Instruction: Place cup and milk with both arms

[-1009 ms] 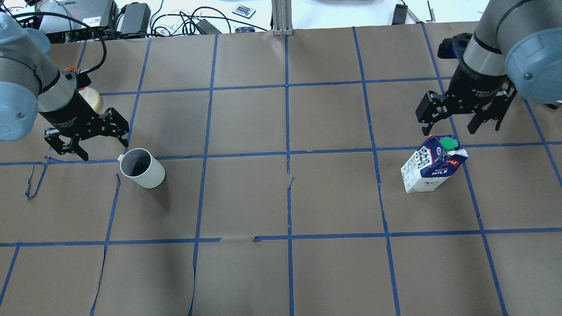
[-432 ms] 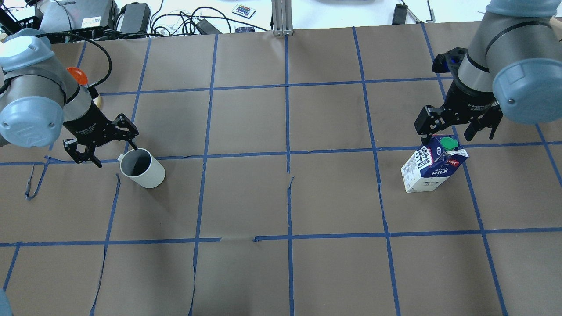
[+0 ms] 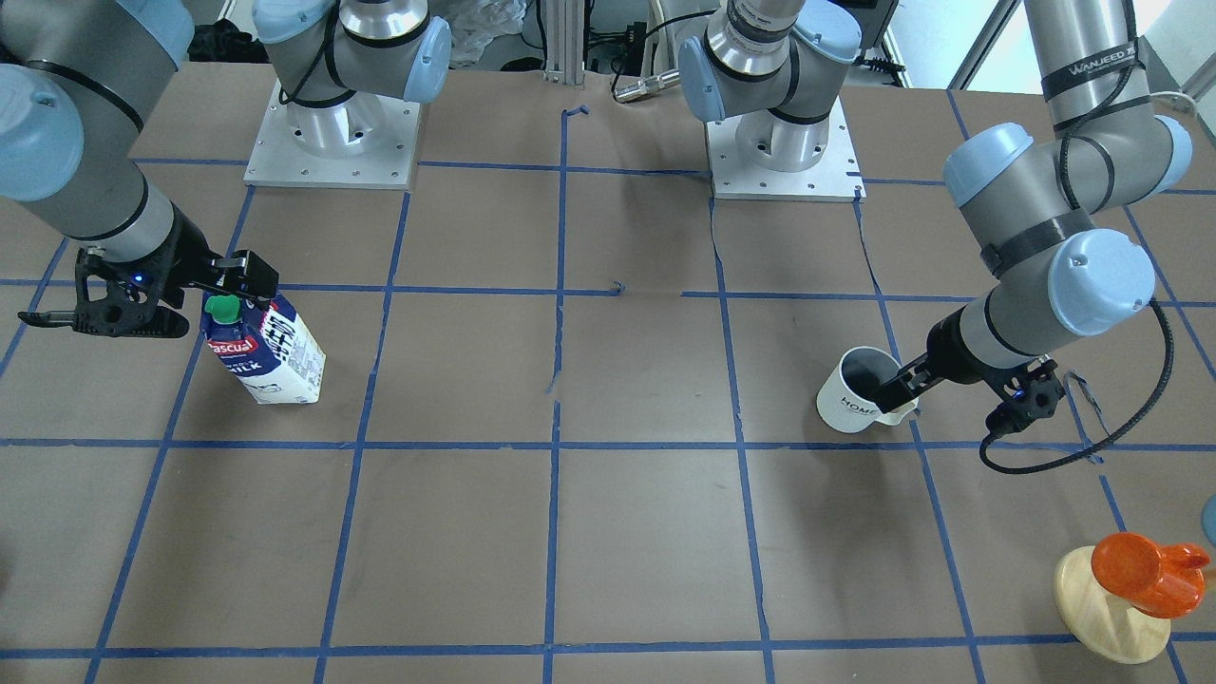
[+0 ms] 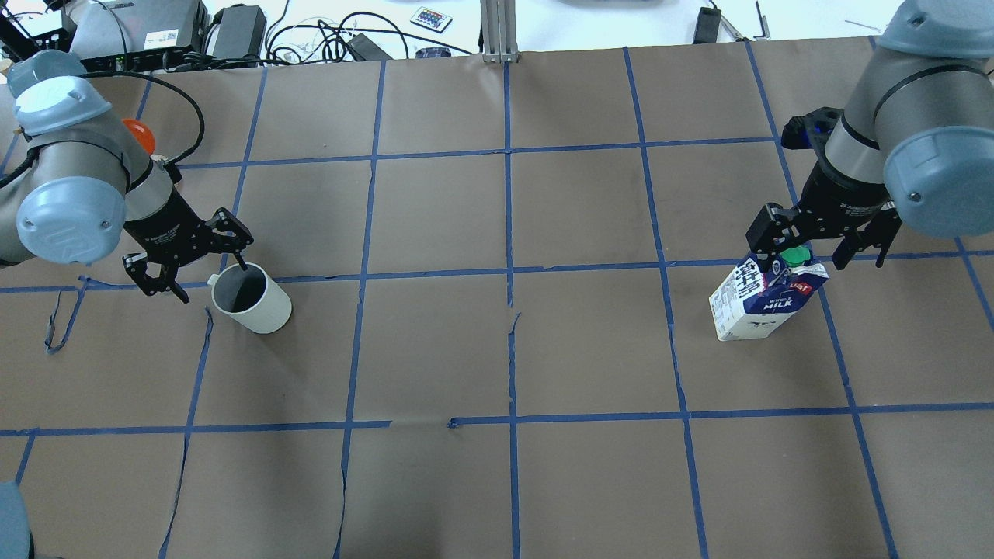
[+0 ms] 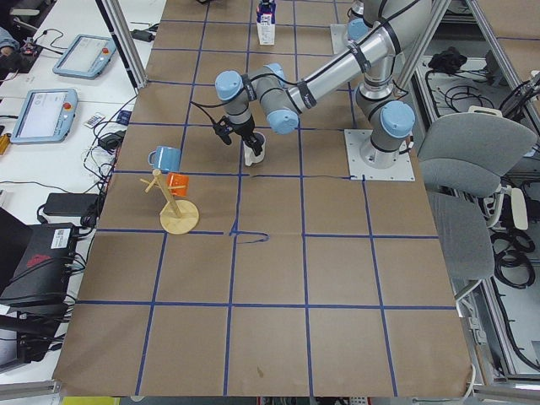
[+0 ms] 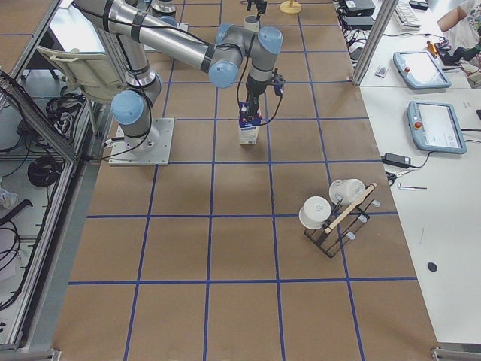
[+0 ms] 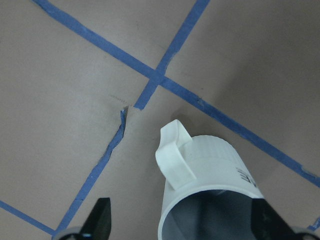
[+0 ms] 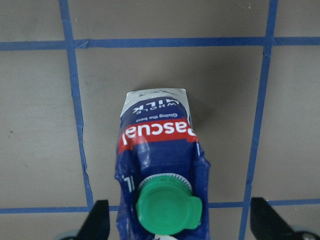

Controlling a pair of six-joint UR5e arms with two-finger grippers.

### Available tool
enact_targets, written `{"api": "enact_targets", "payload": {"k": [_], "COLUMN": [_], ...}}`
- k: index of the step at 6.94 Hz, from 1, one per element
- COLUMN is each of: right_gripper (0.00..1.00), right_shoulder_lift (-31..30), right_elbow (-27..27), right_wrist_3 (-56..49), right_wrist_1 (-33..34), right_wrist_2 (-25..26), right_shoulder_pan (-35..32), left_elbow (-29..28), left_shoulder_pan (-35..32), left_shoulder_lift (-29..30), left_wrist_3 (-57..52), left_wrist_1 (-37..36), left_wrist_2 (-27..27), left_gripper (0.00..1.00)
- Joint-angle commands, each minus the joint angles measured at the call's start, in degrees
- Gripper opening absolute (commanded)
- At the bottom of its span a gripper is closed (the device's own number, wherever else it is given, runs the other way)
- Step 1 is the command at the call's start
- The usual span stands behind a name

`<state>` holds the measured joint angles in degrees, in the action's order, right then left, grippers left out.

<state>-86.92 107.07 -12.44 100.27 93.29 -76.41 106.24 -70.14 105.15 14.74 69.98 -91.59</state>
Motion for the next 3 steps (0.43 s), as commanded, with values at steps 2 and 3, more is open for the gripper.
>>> {"api": "enact_targets", "payload": {"k": [2, 3], "right_gripper": [0.93, 0.91], "right_shoulder_lift": [-0.09, -0.09], "right_elbow": [0.16, -0.1], "right_wrist_3": [0.4, 0.4], "right_wrist_1": [0.28, 0.37], "right_wrist_2": [-1.09, -2.39], "right_shoulder_pan": [0.21, 0.12], "left_elbow": [-0.07, -0.25], "left_shoulder_pan": [0.0, 0.0], "left_shoulder_lift": [0.31, 0.31], "left_wrist_3": [0.37, 0.46], "left_wrist_1": [0.42, 0.51], "left_wrist_2": [-0.16, -0.17], "left_gripper": [0.93, 0.94]}}
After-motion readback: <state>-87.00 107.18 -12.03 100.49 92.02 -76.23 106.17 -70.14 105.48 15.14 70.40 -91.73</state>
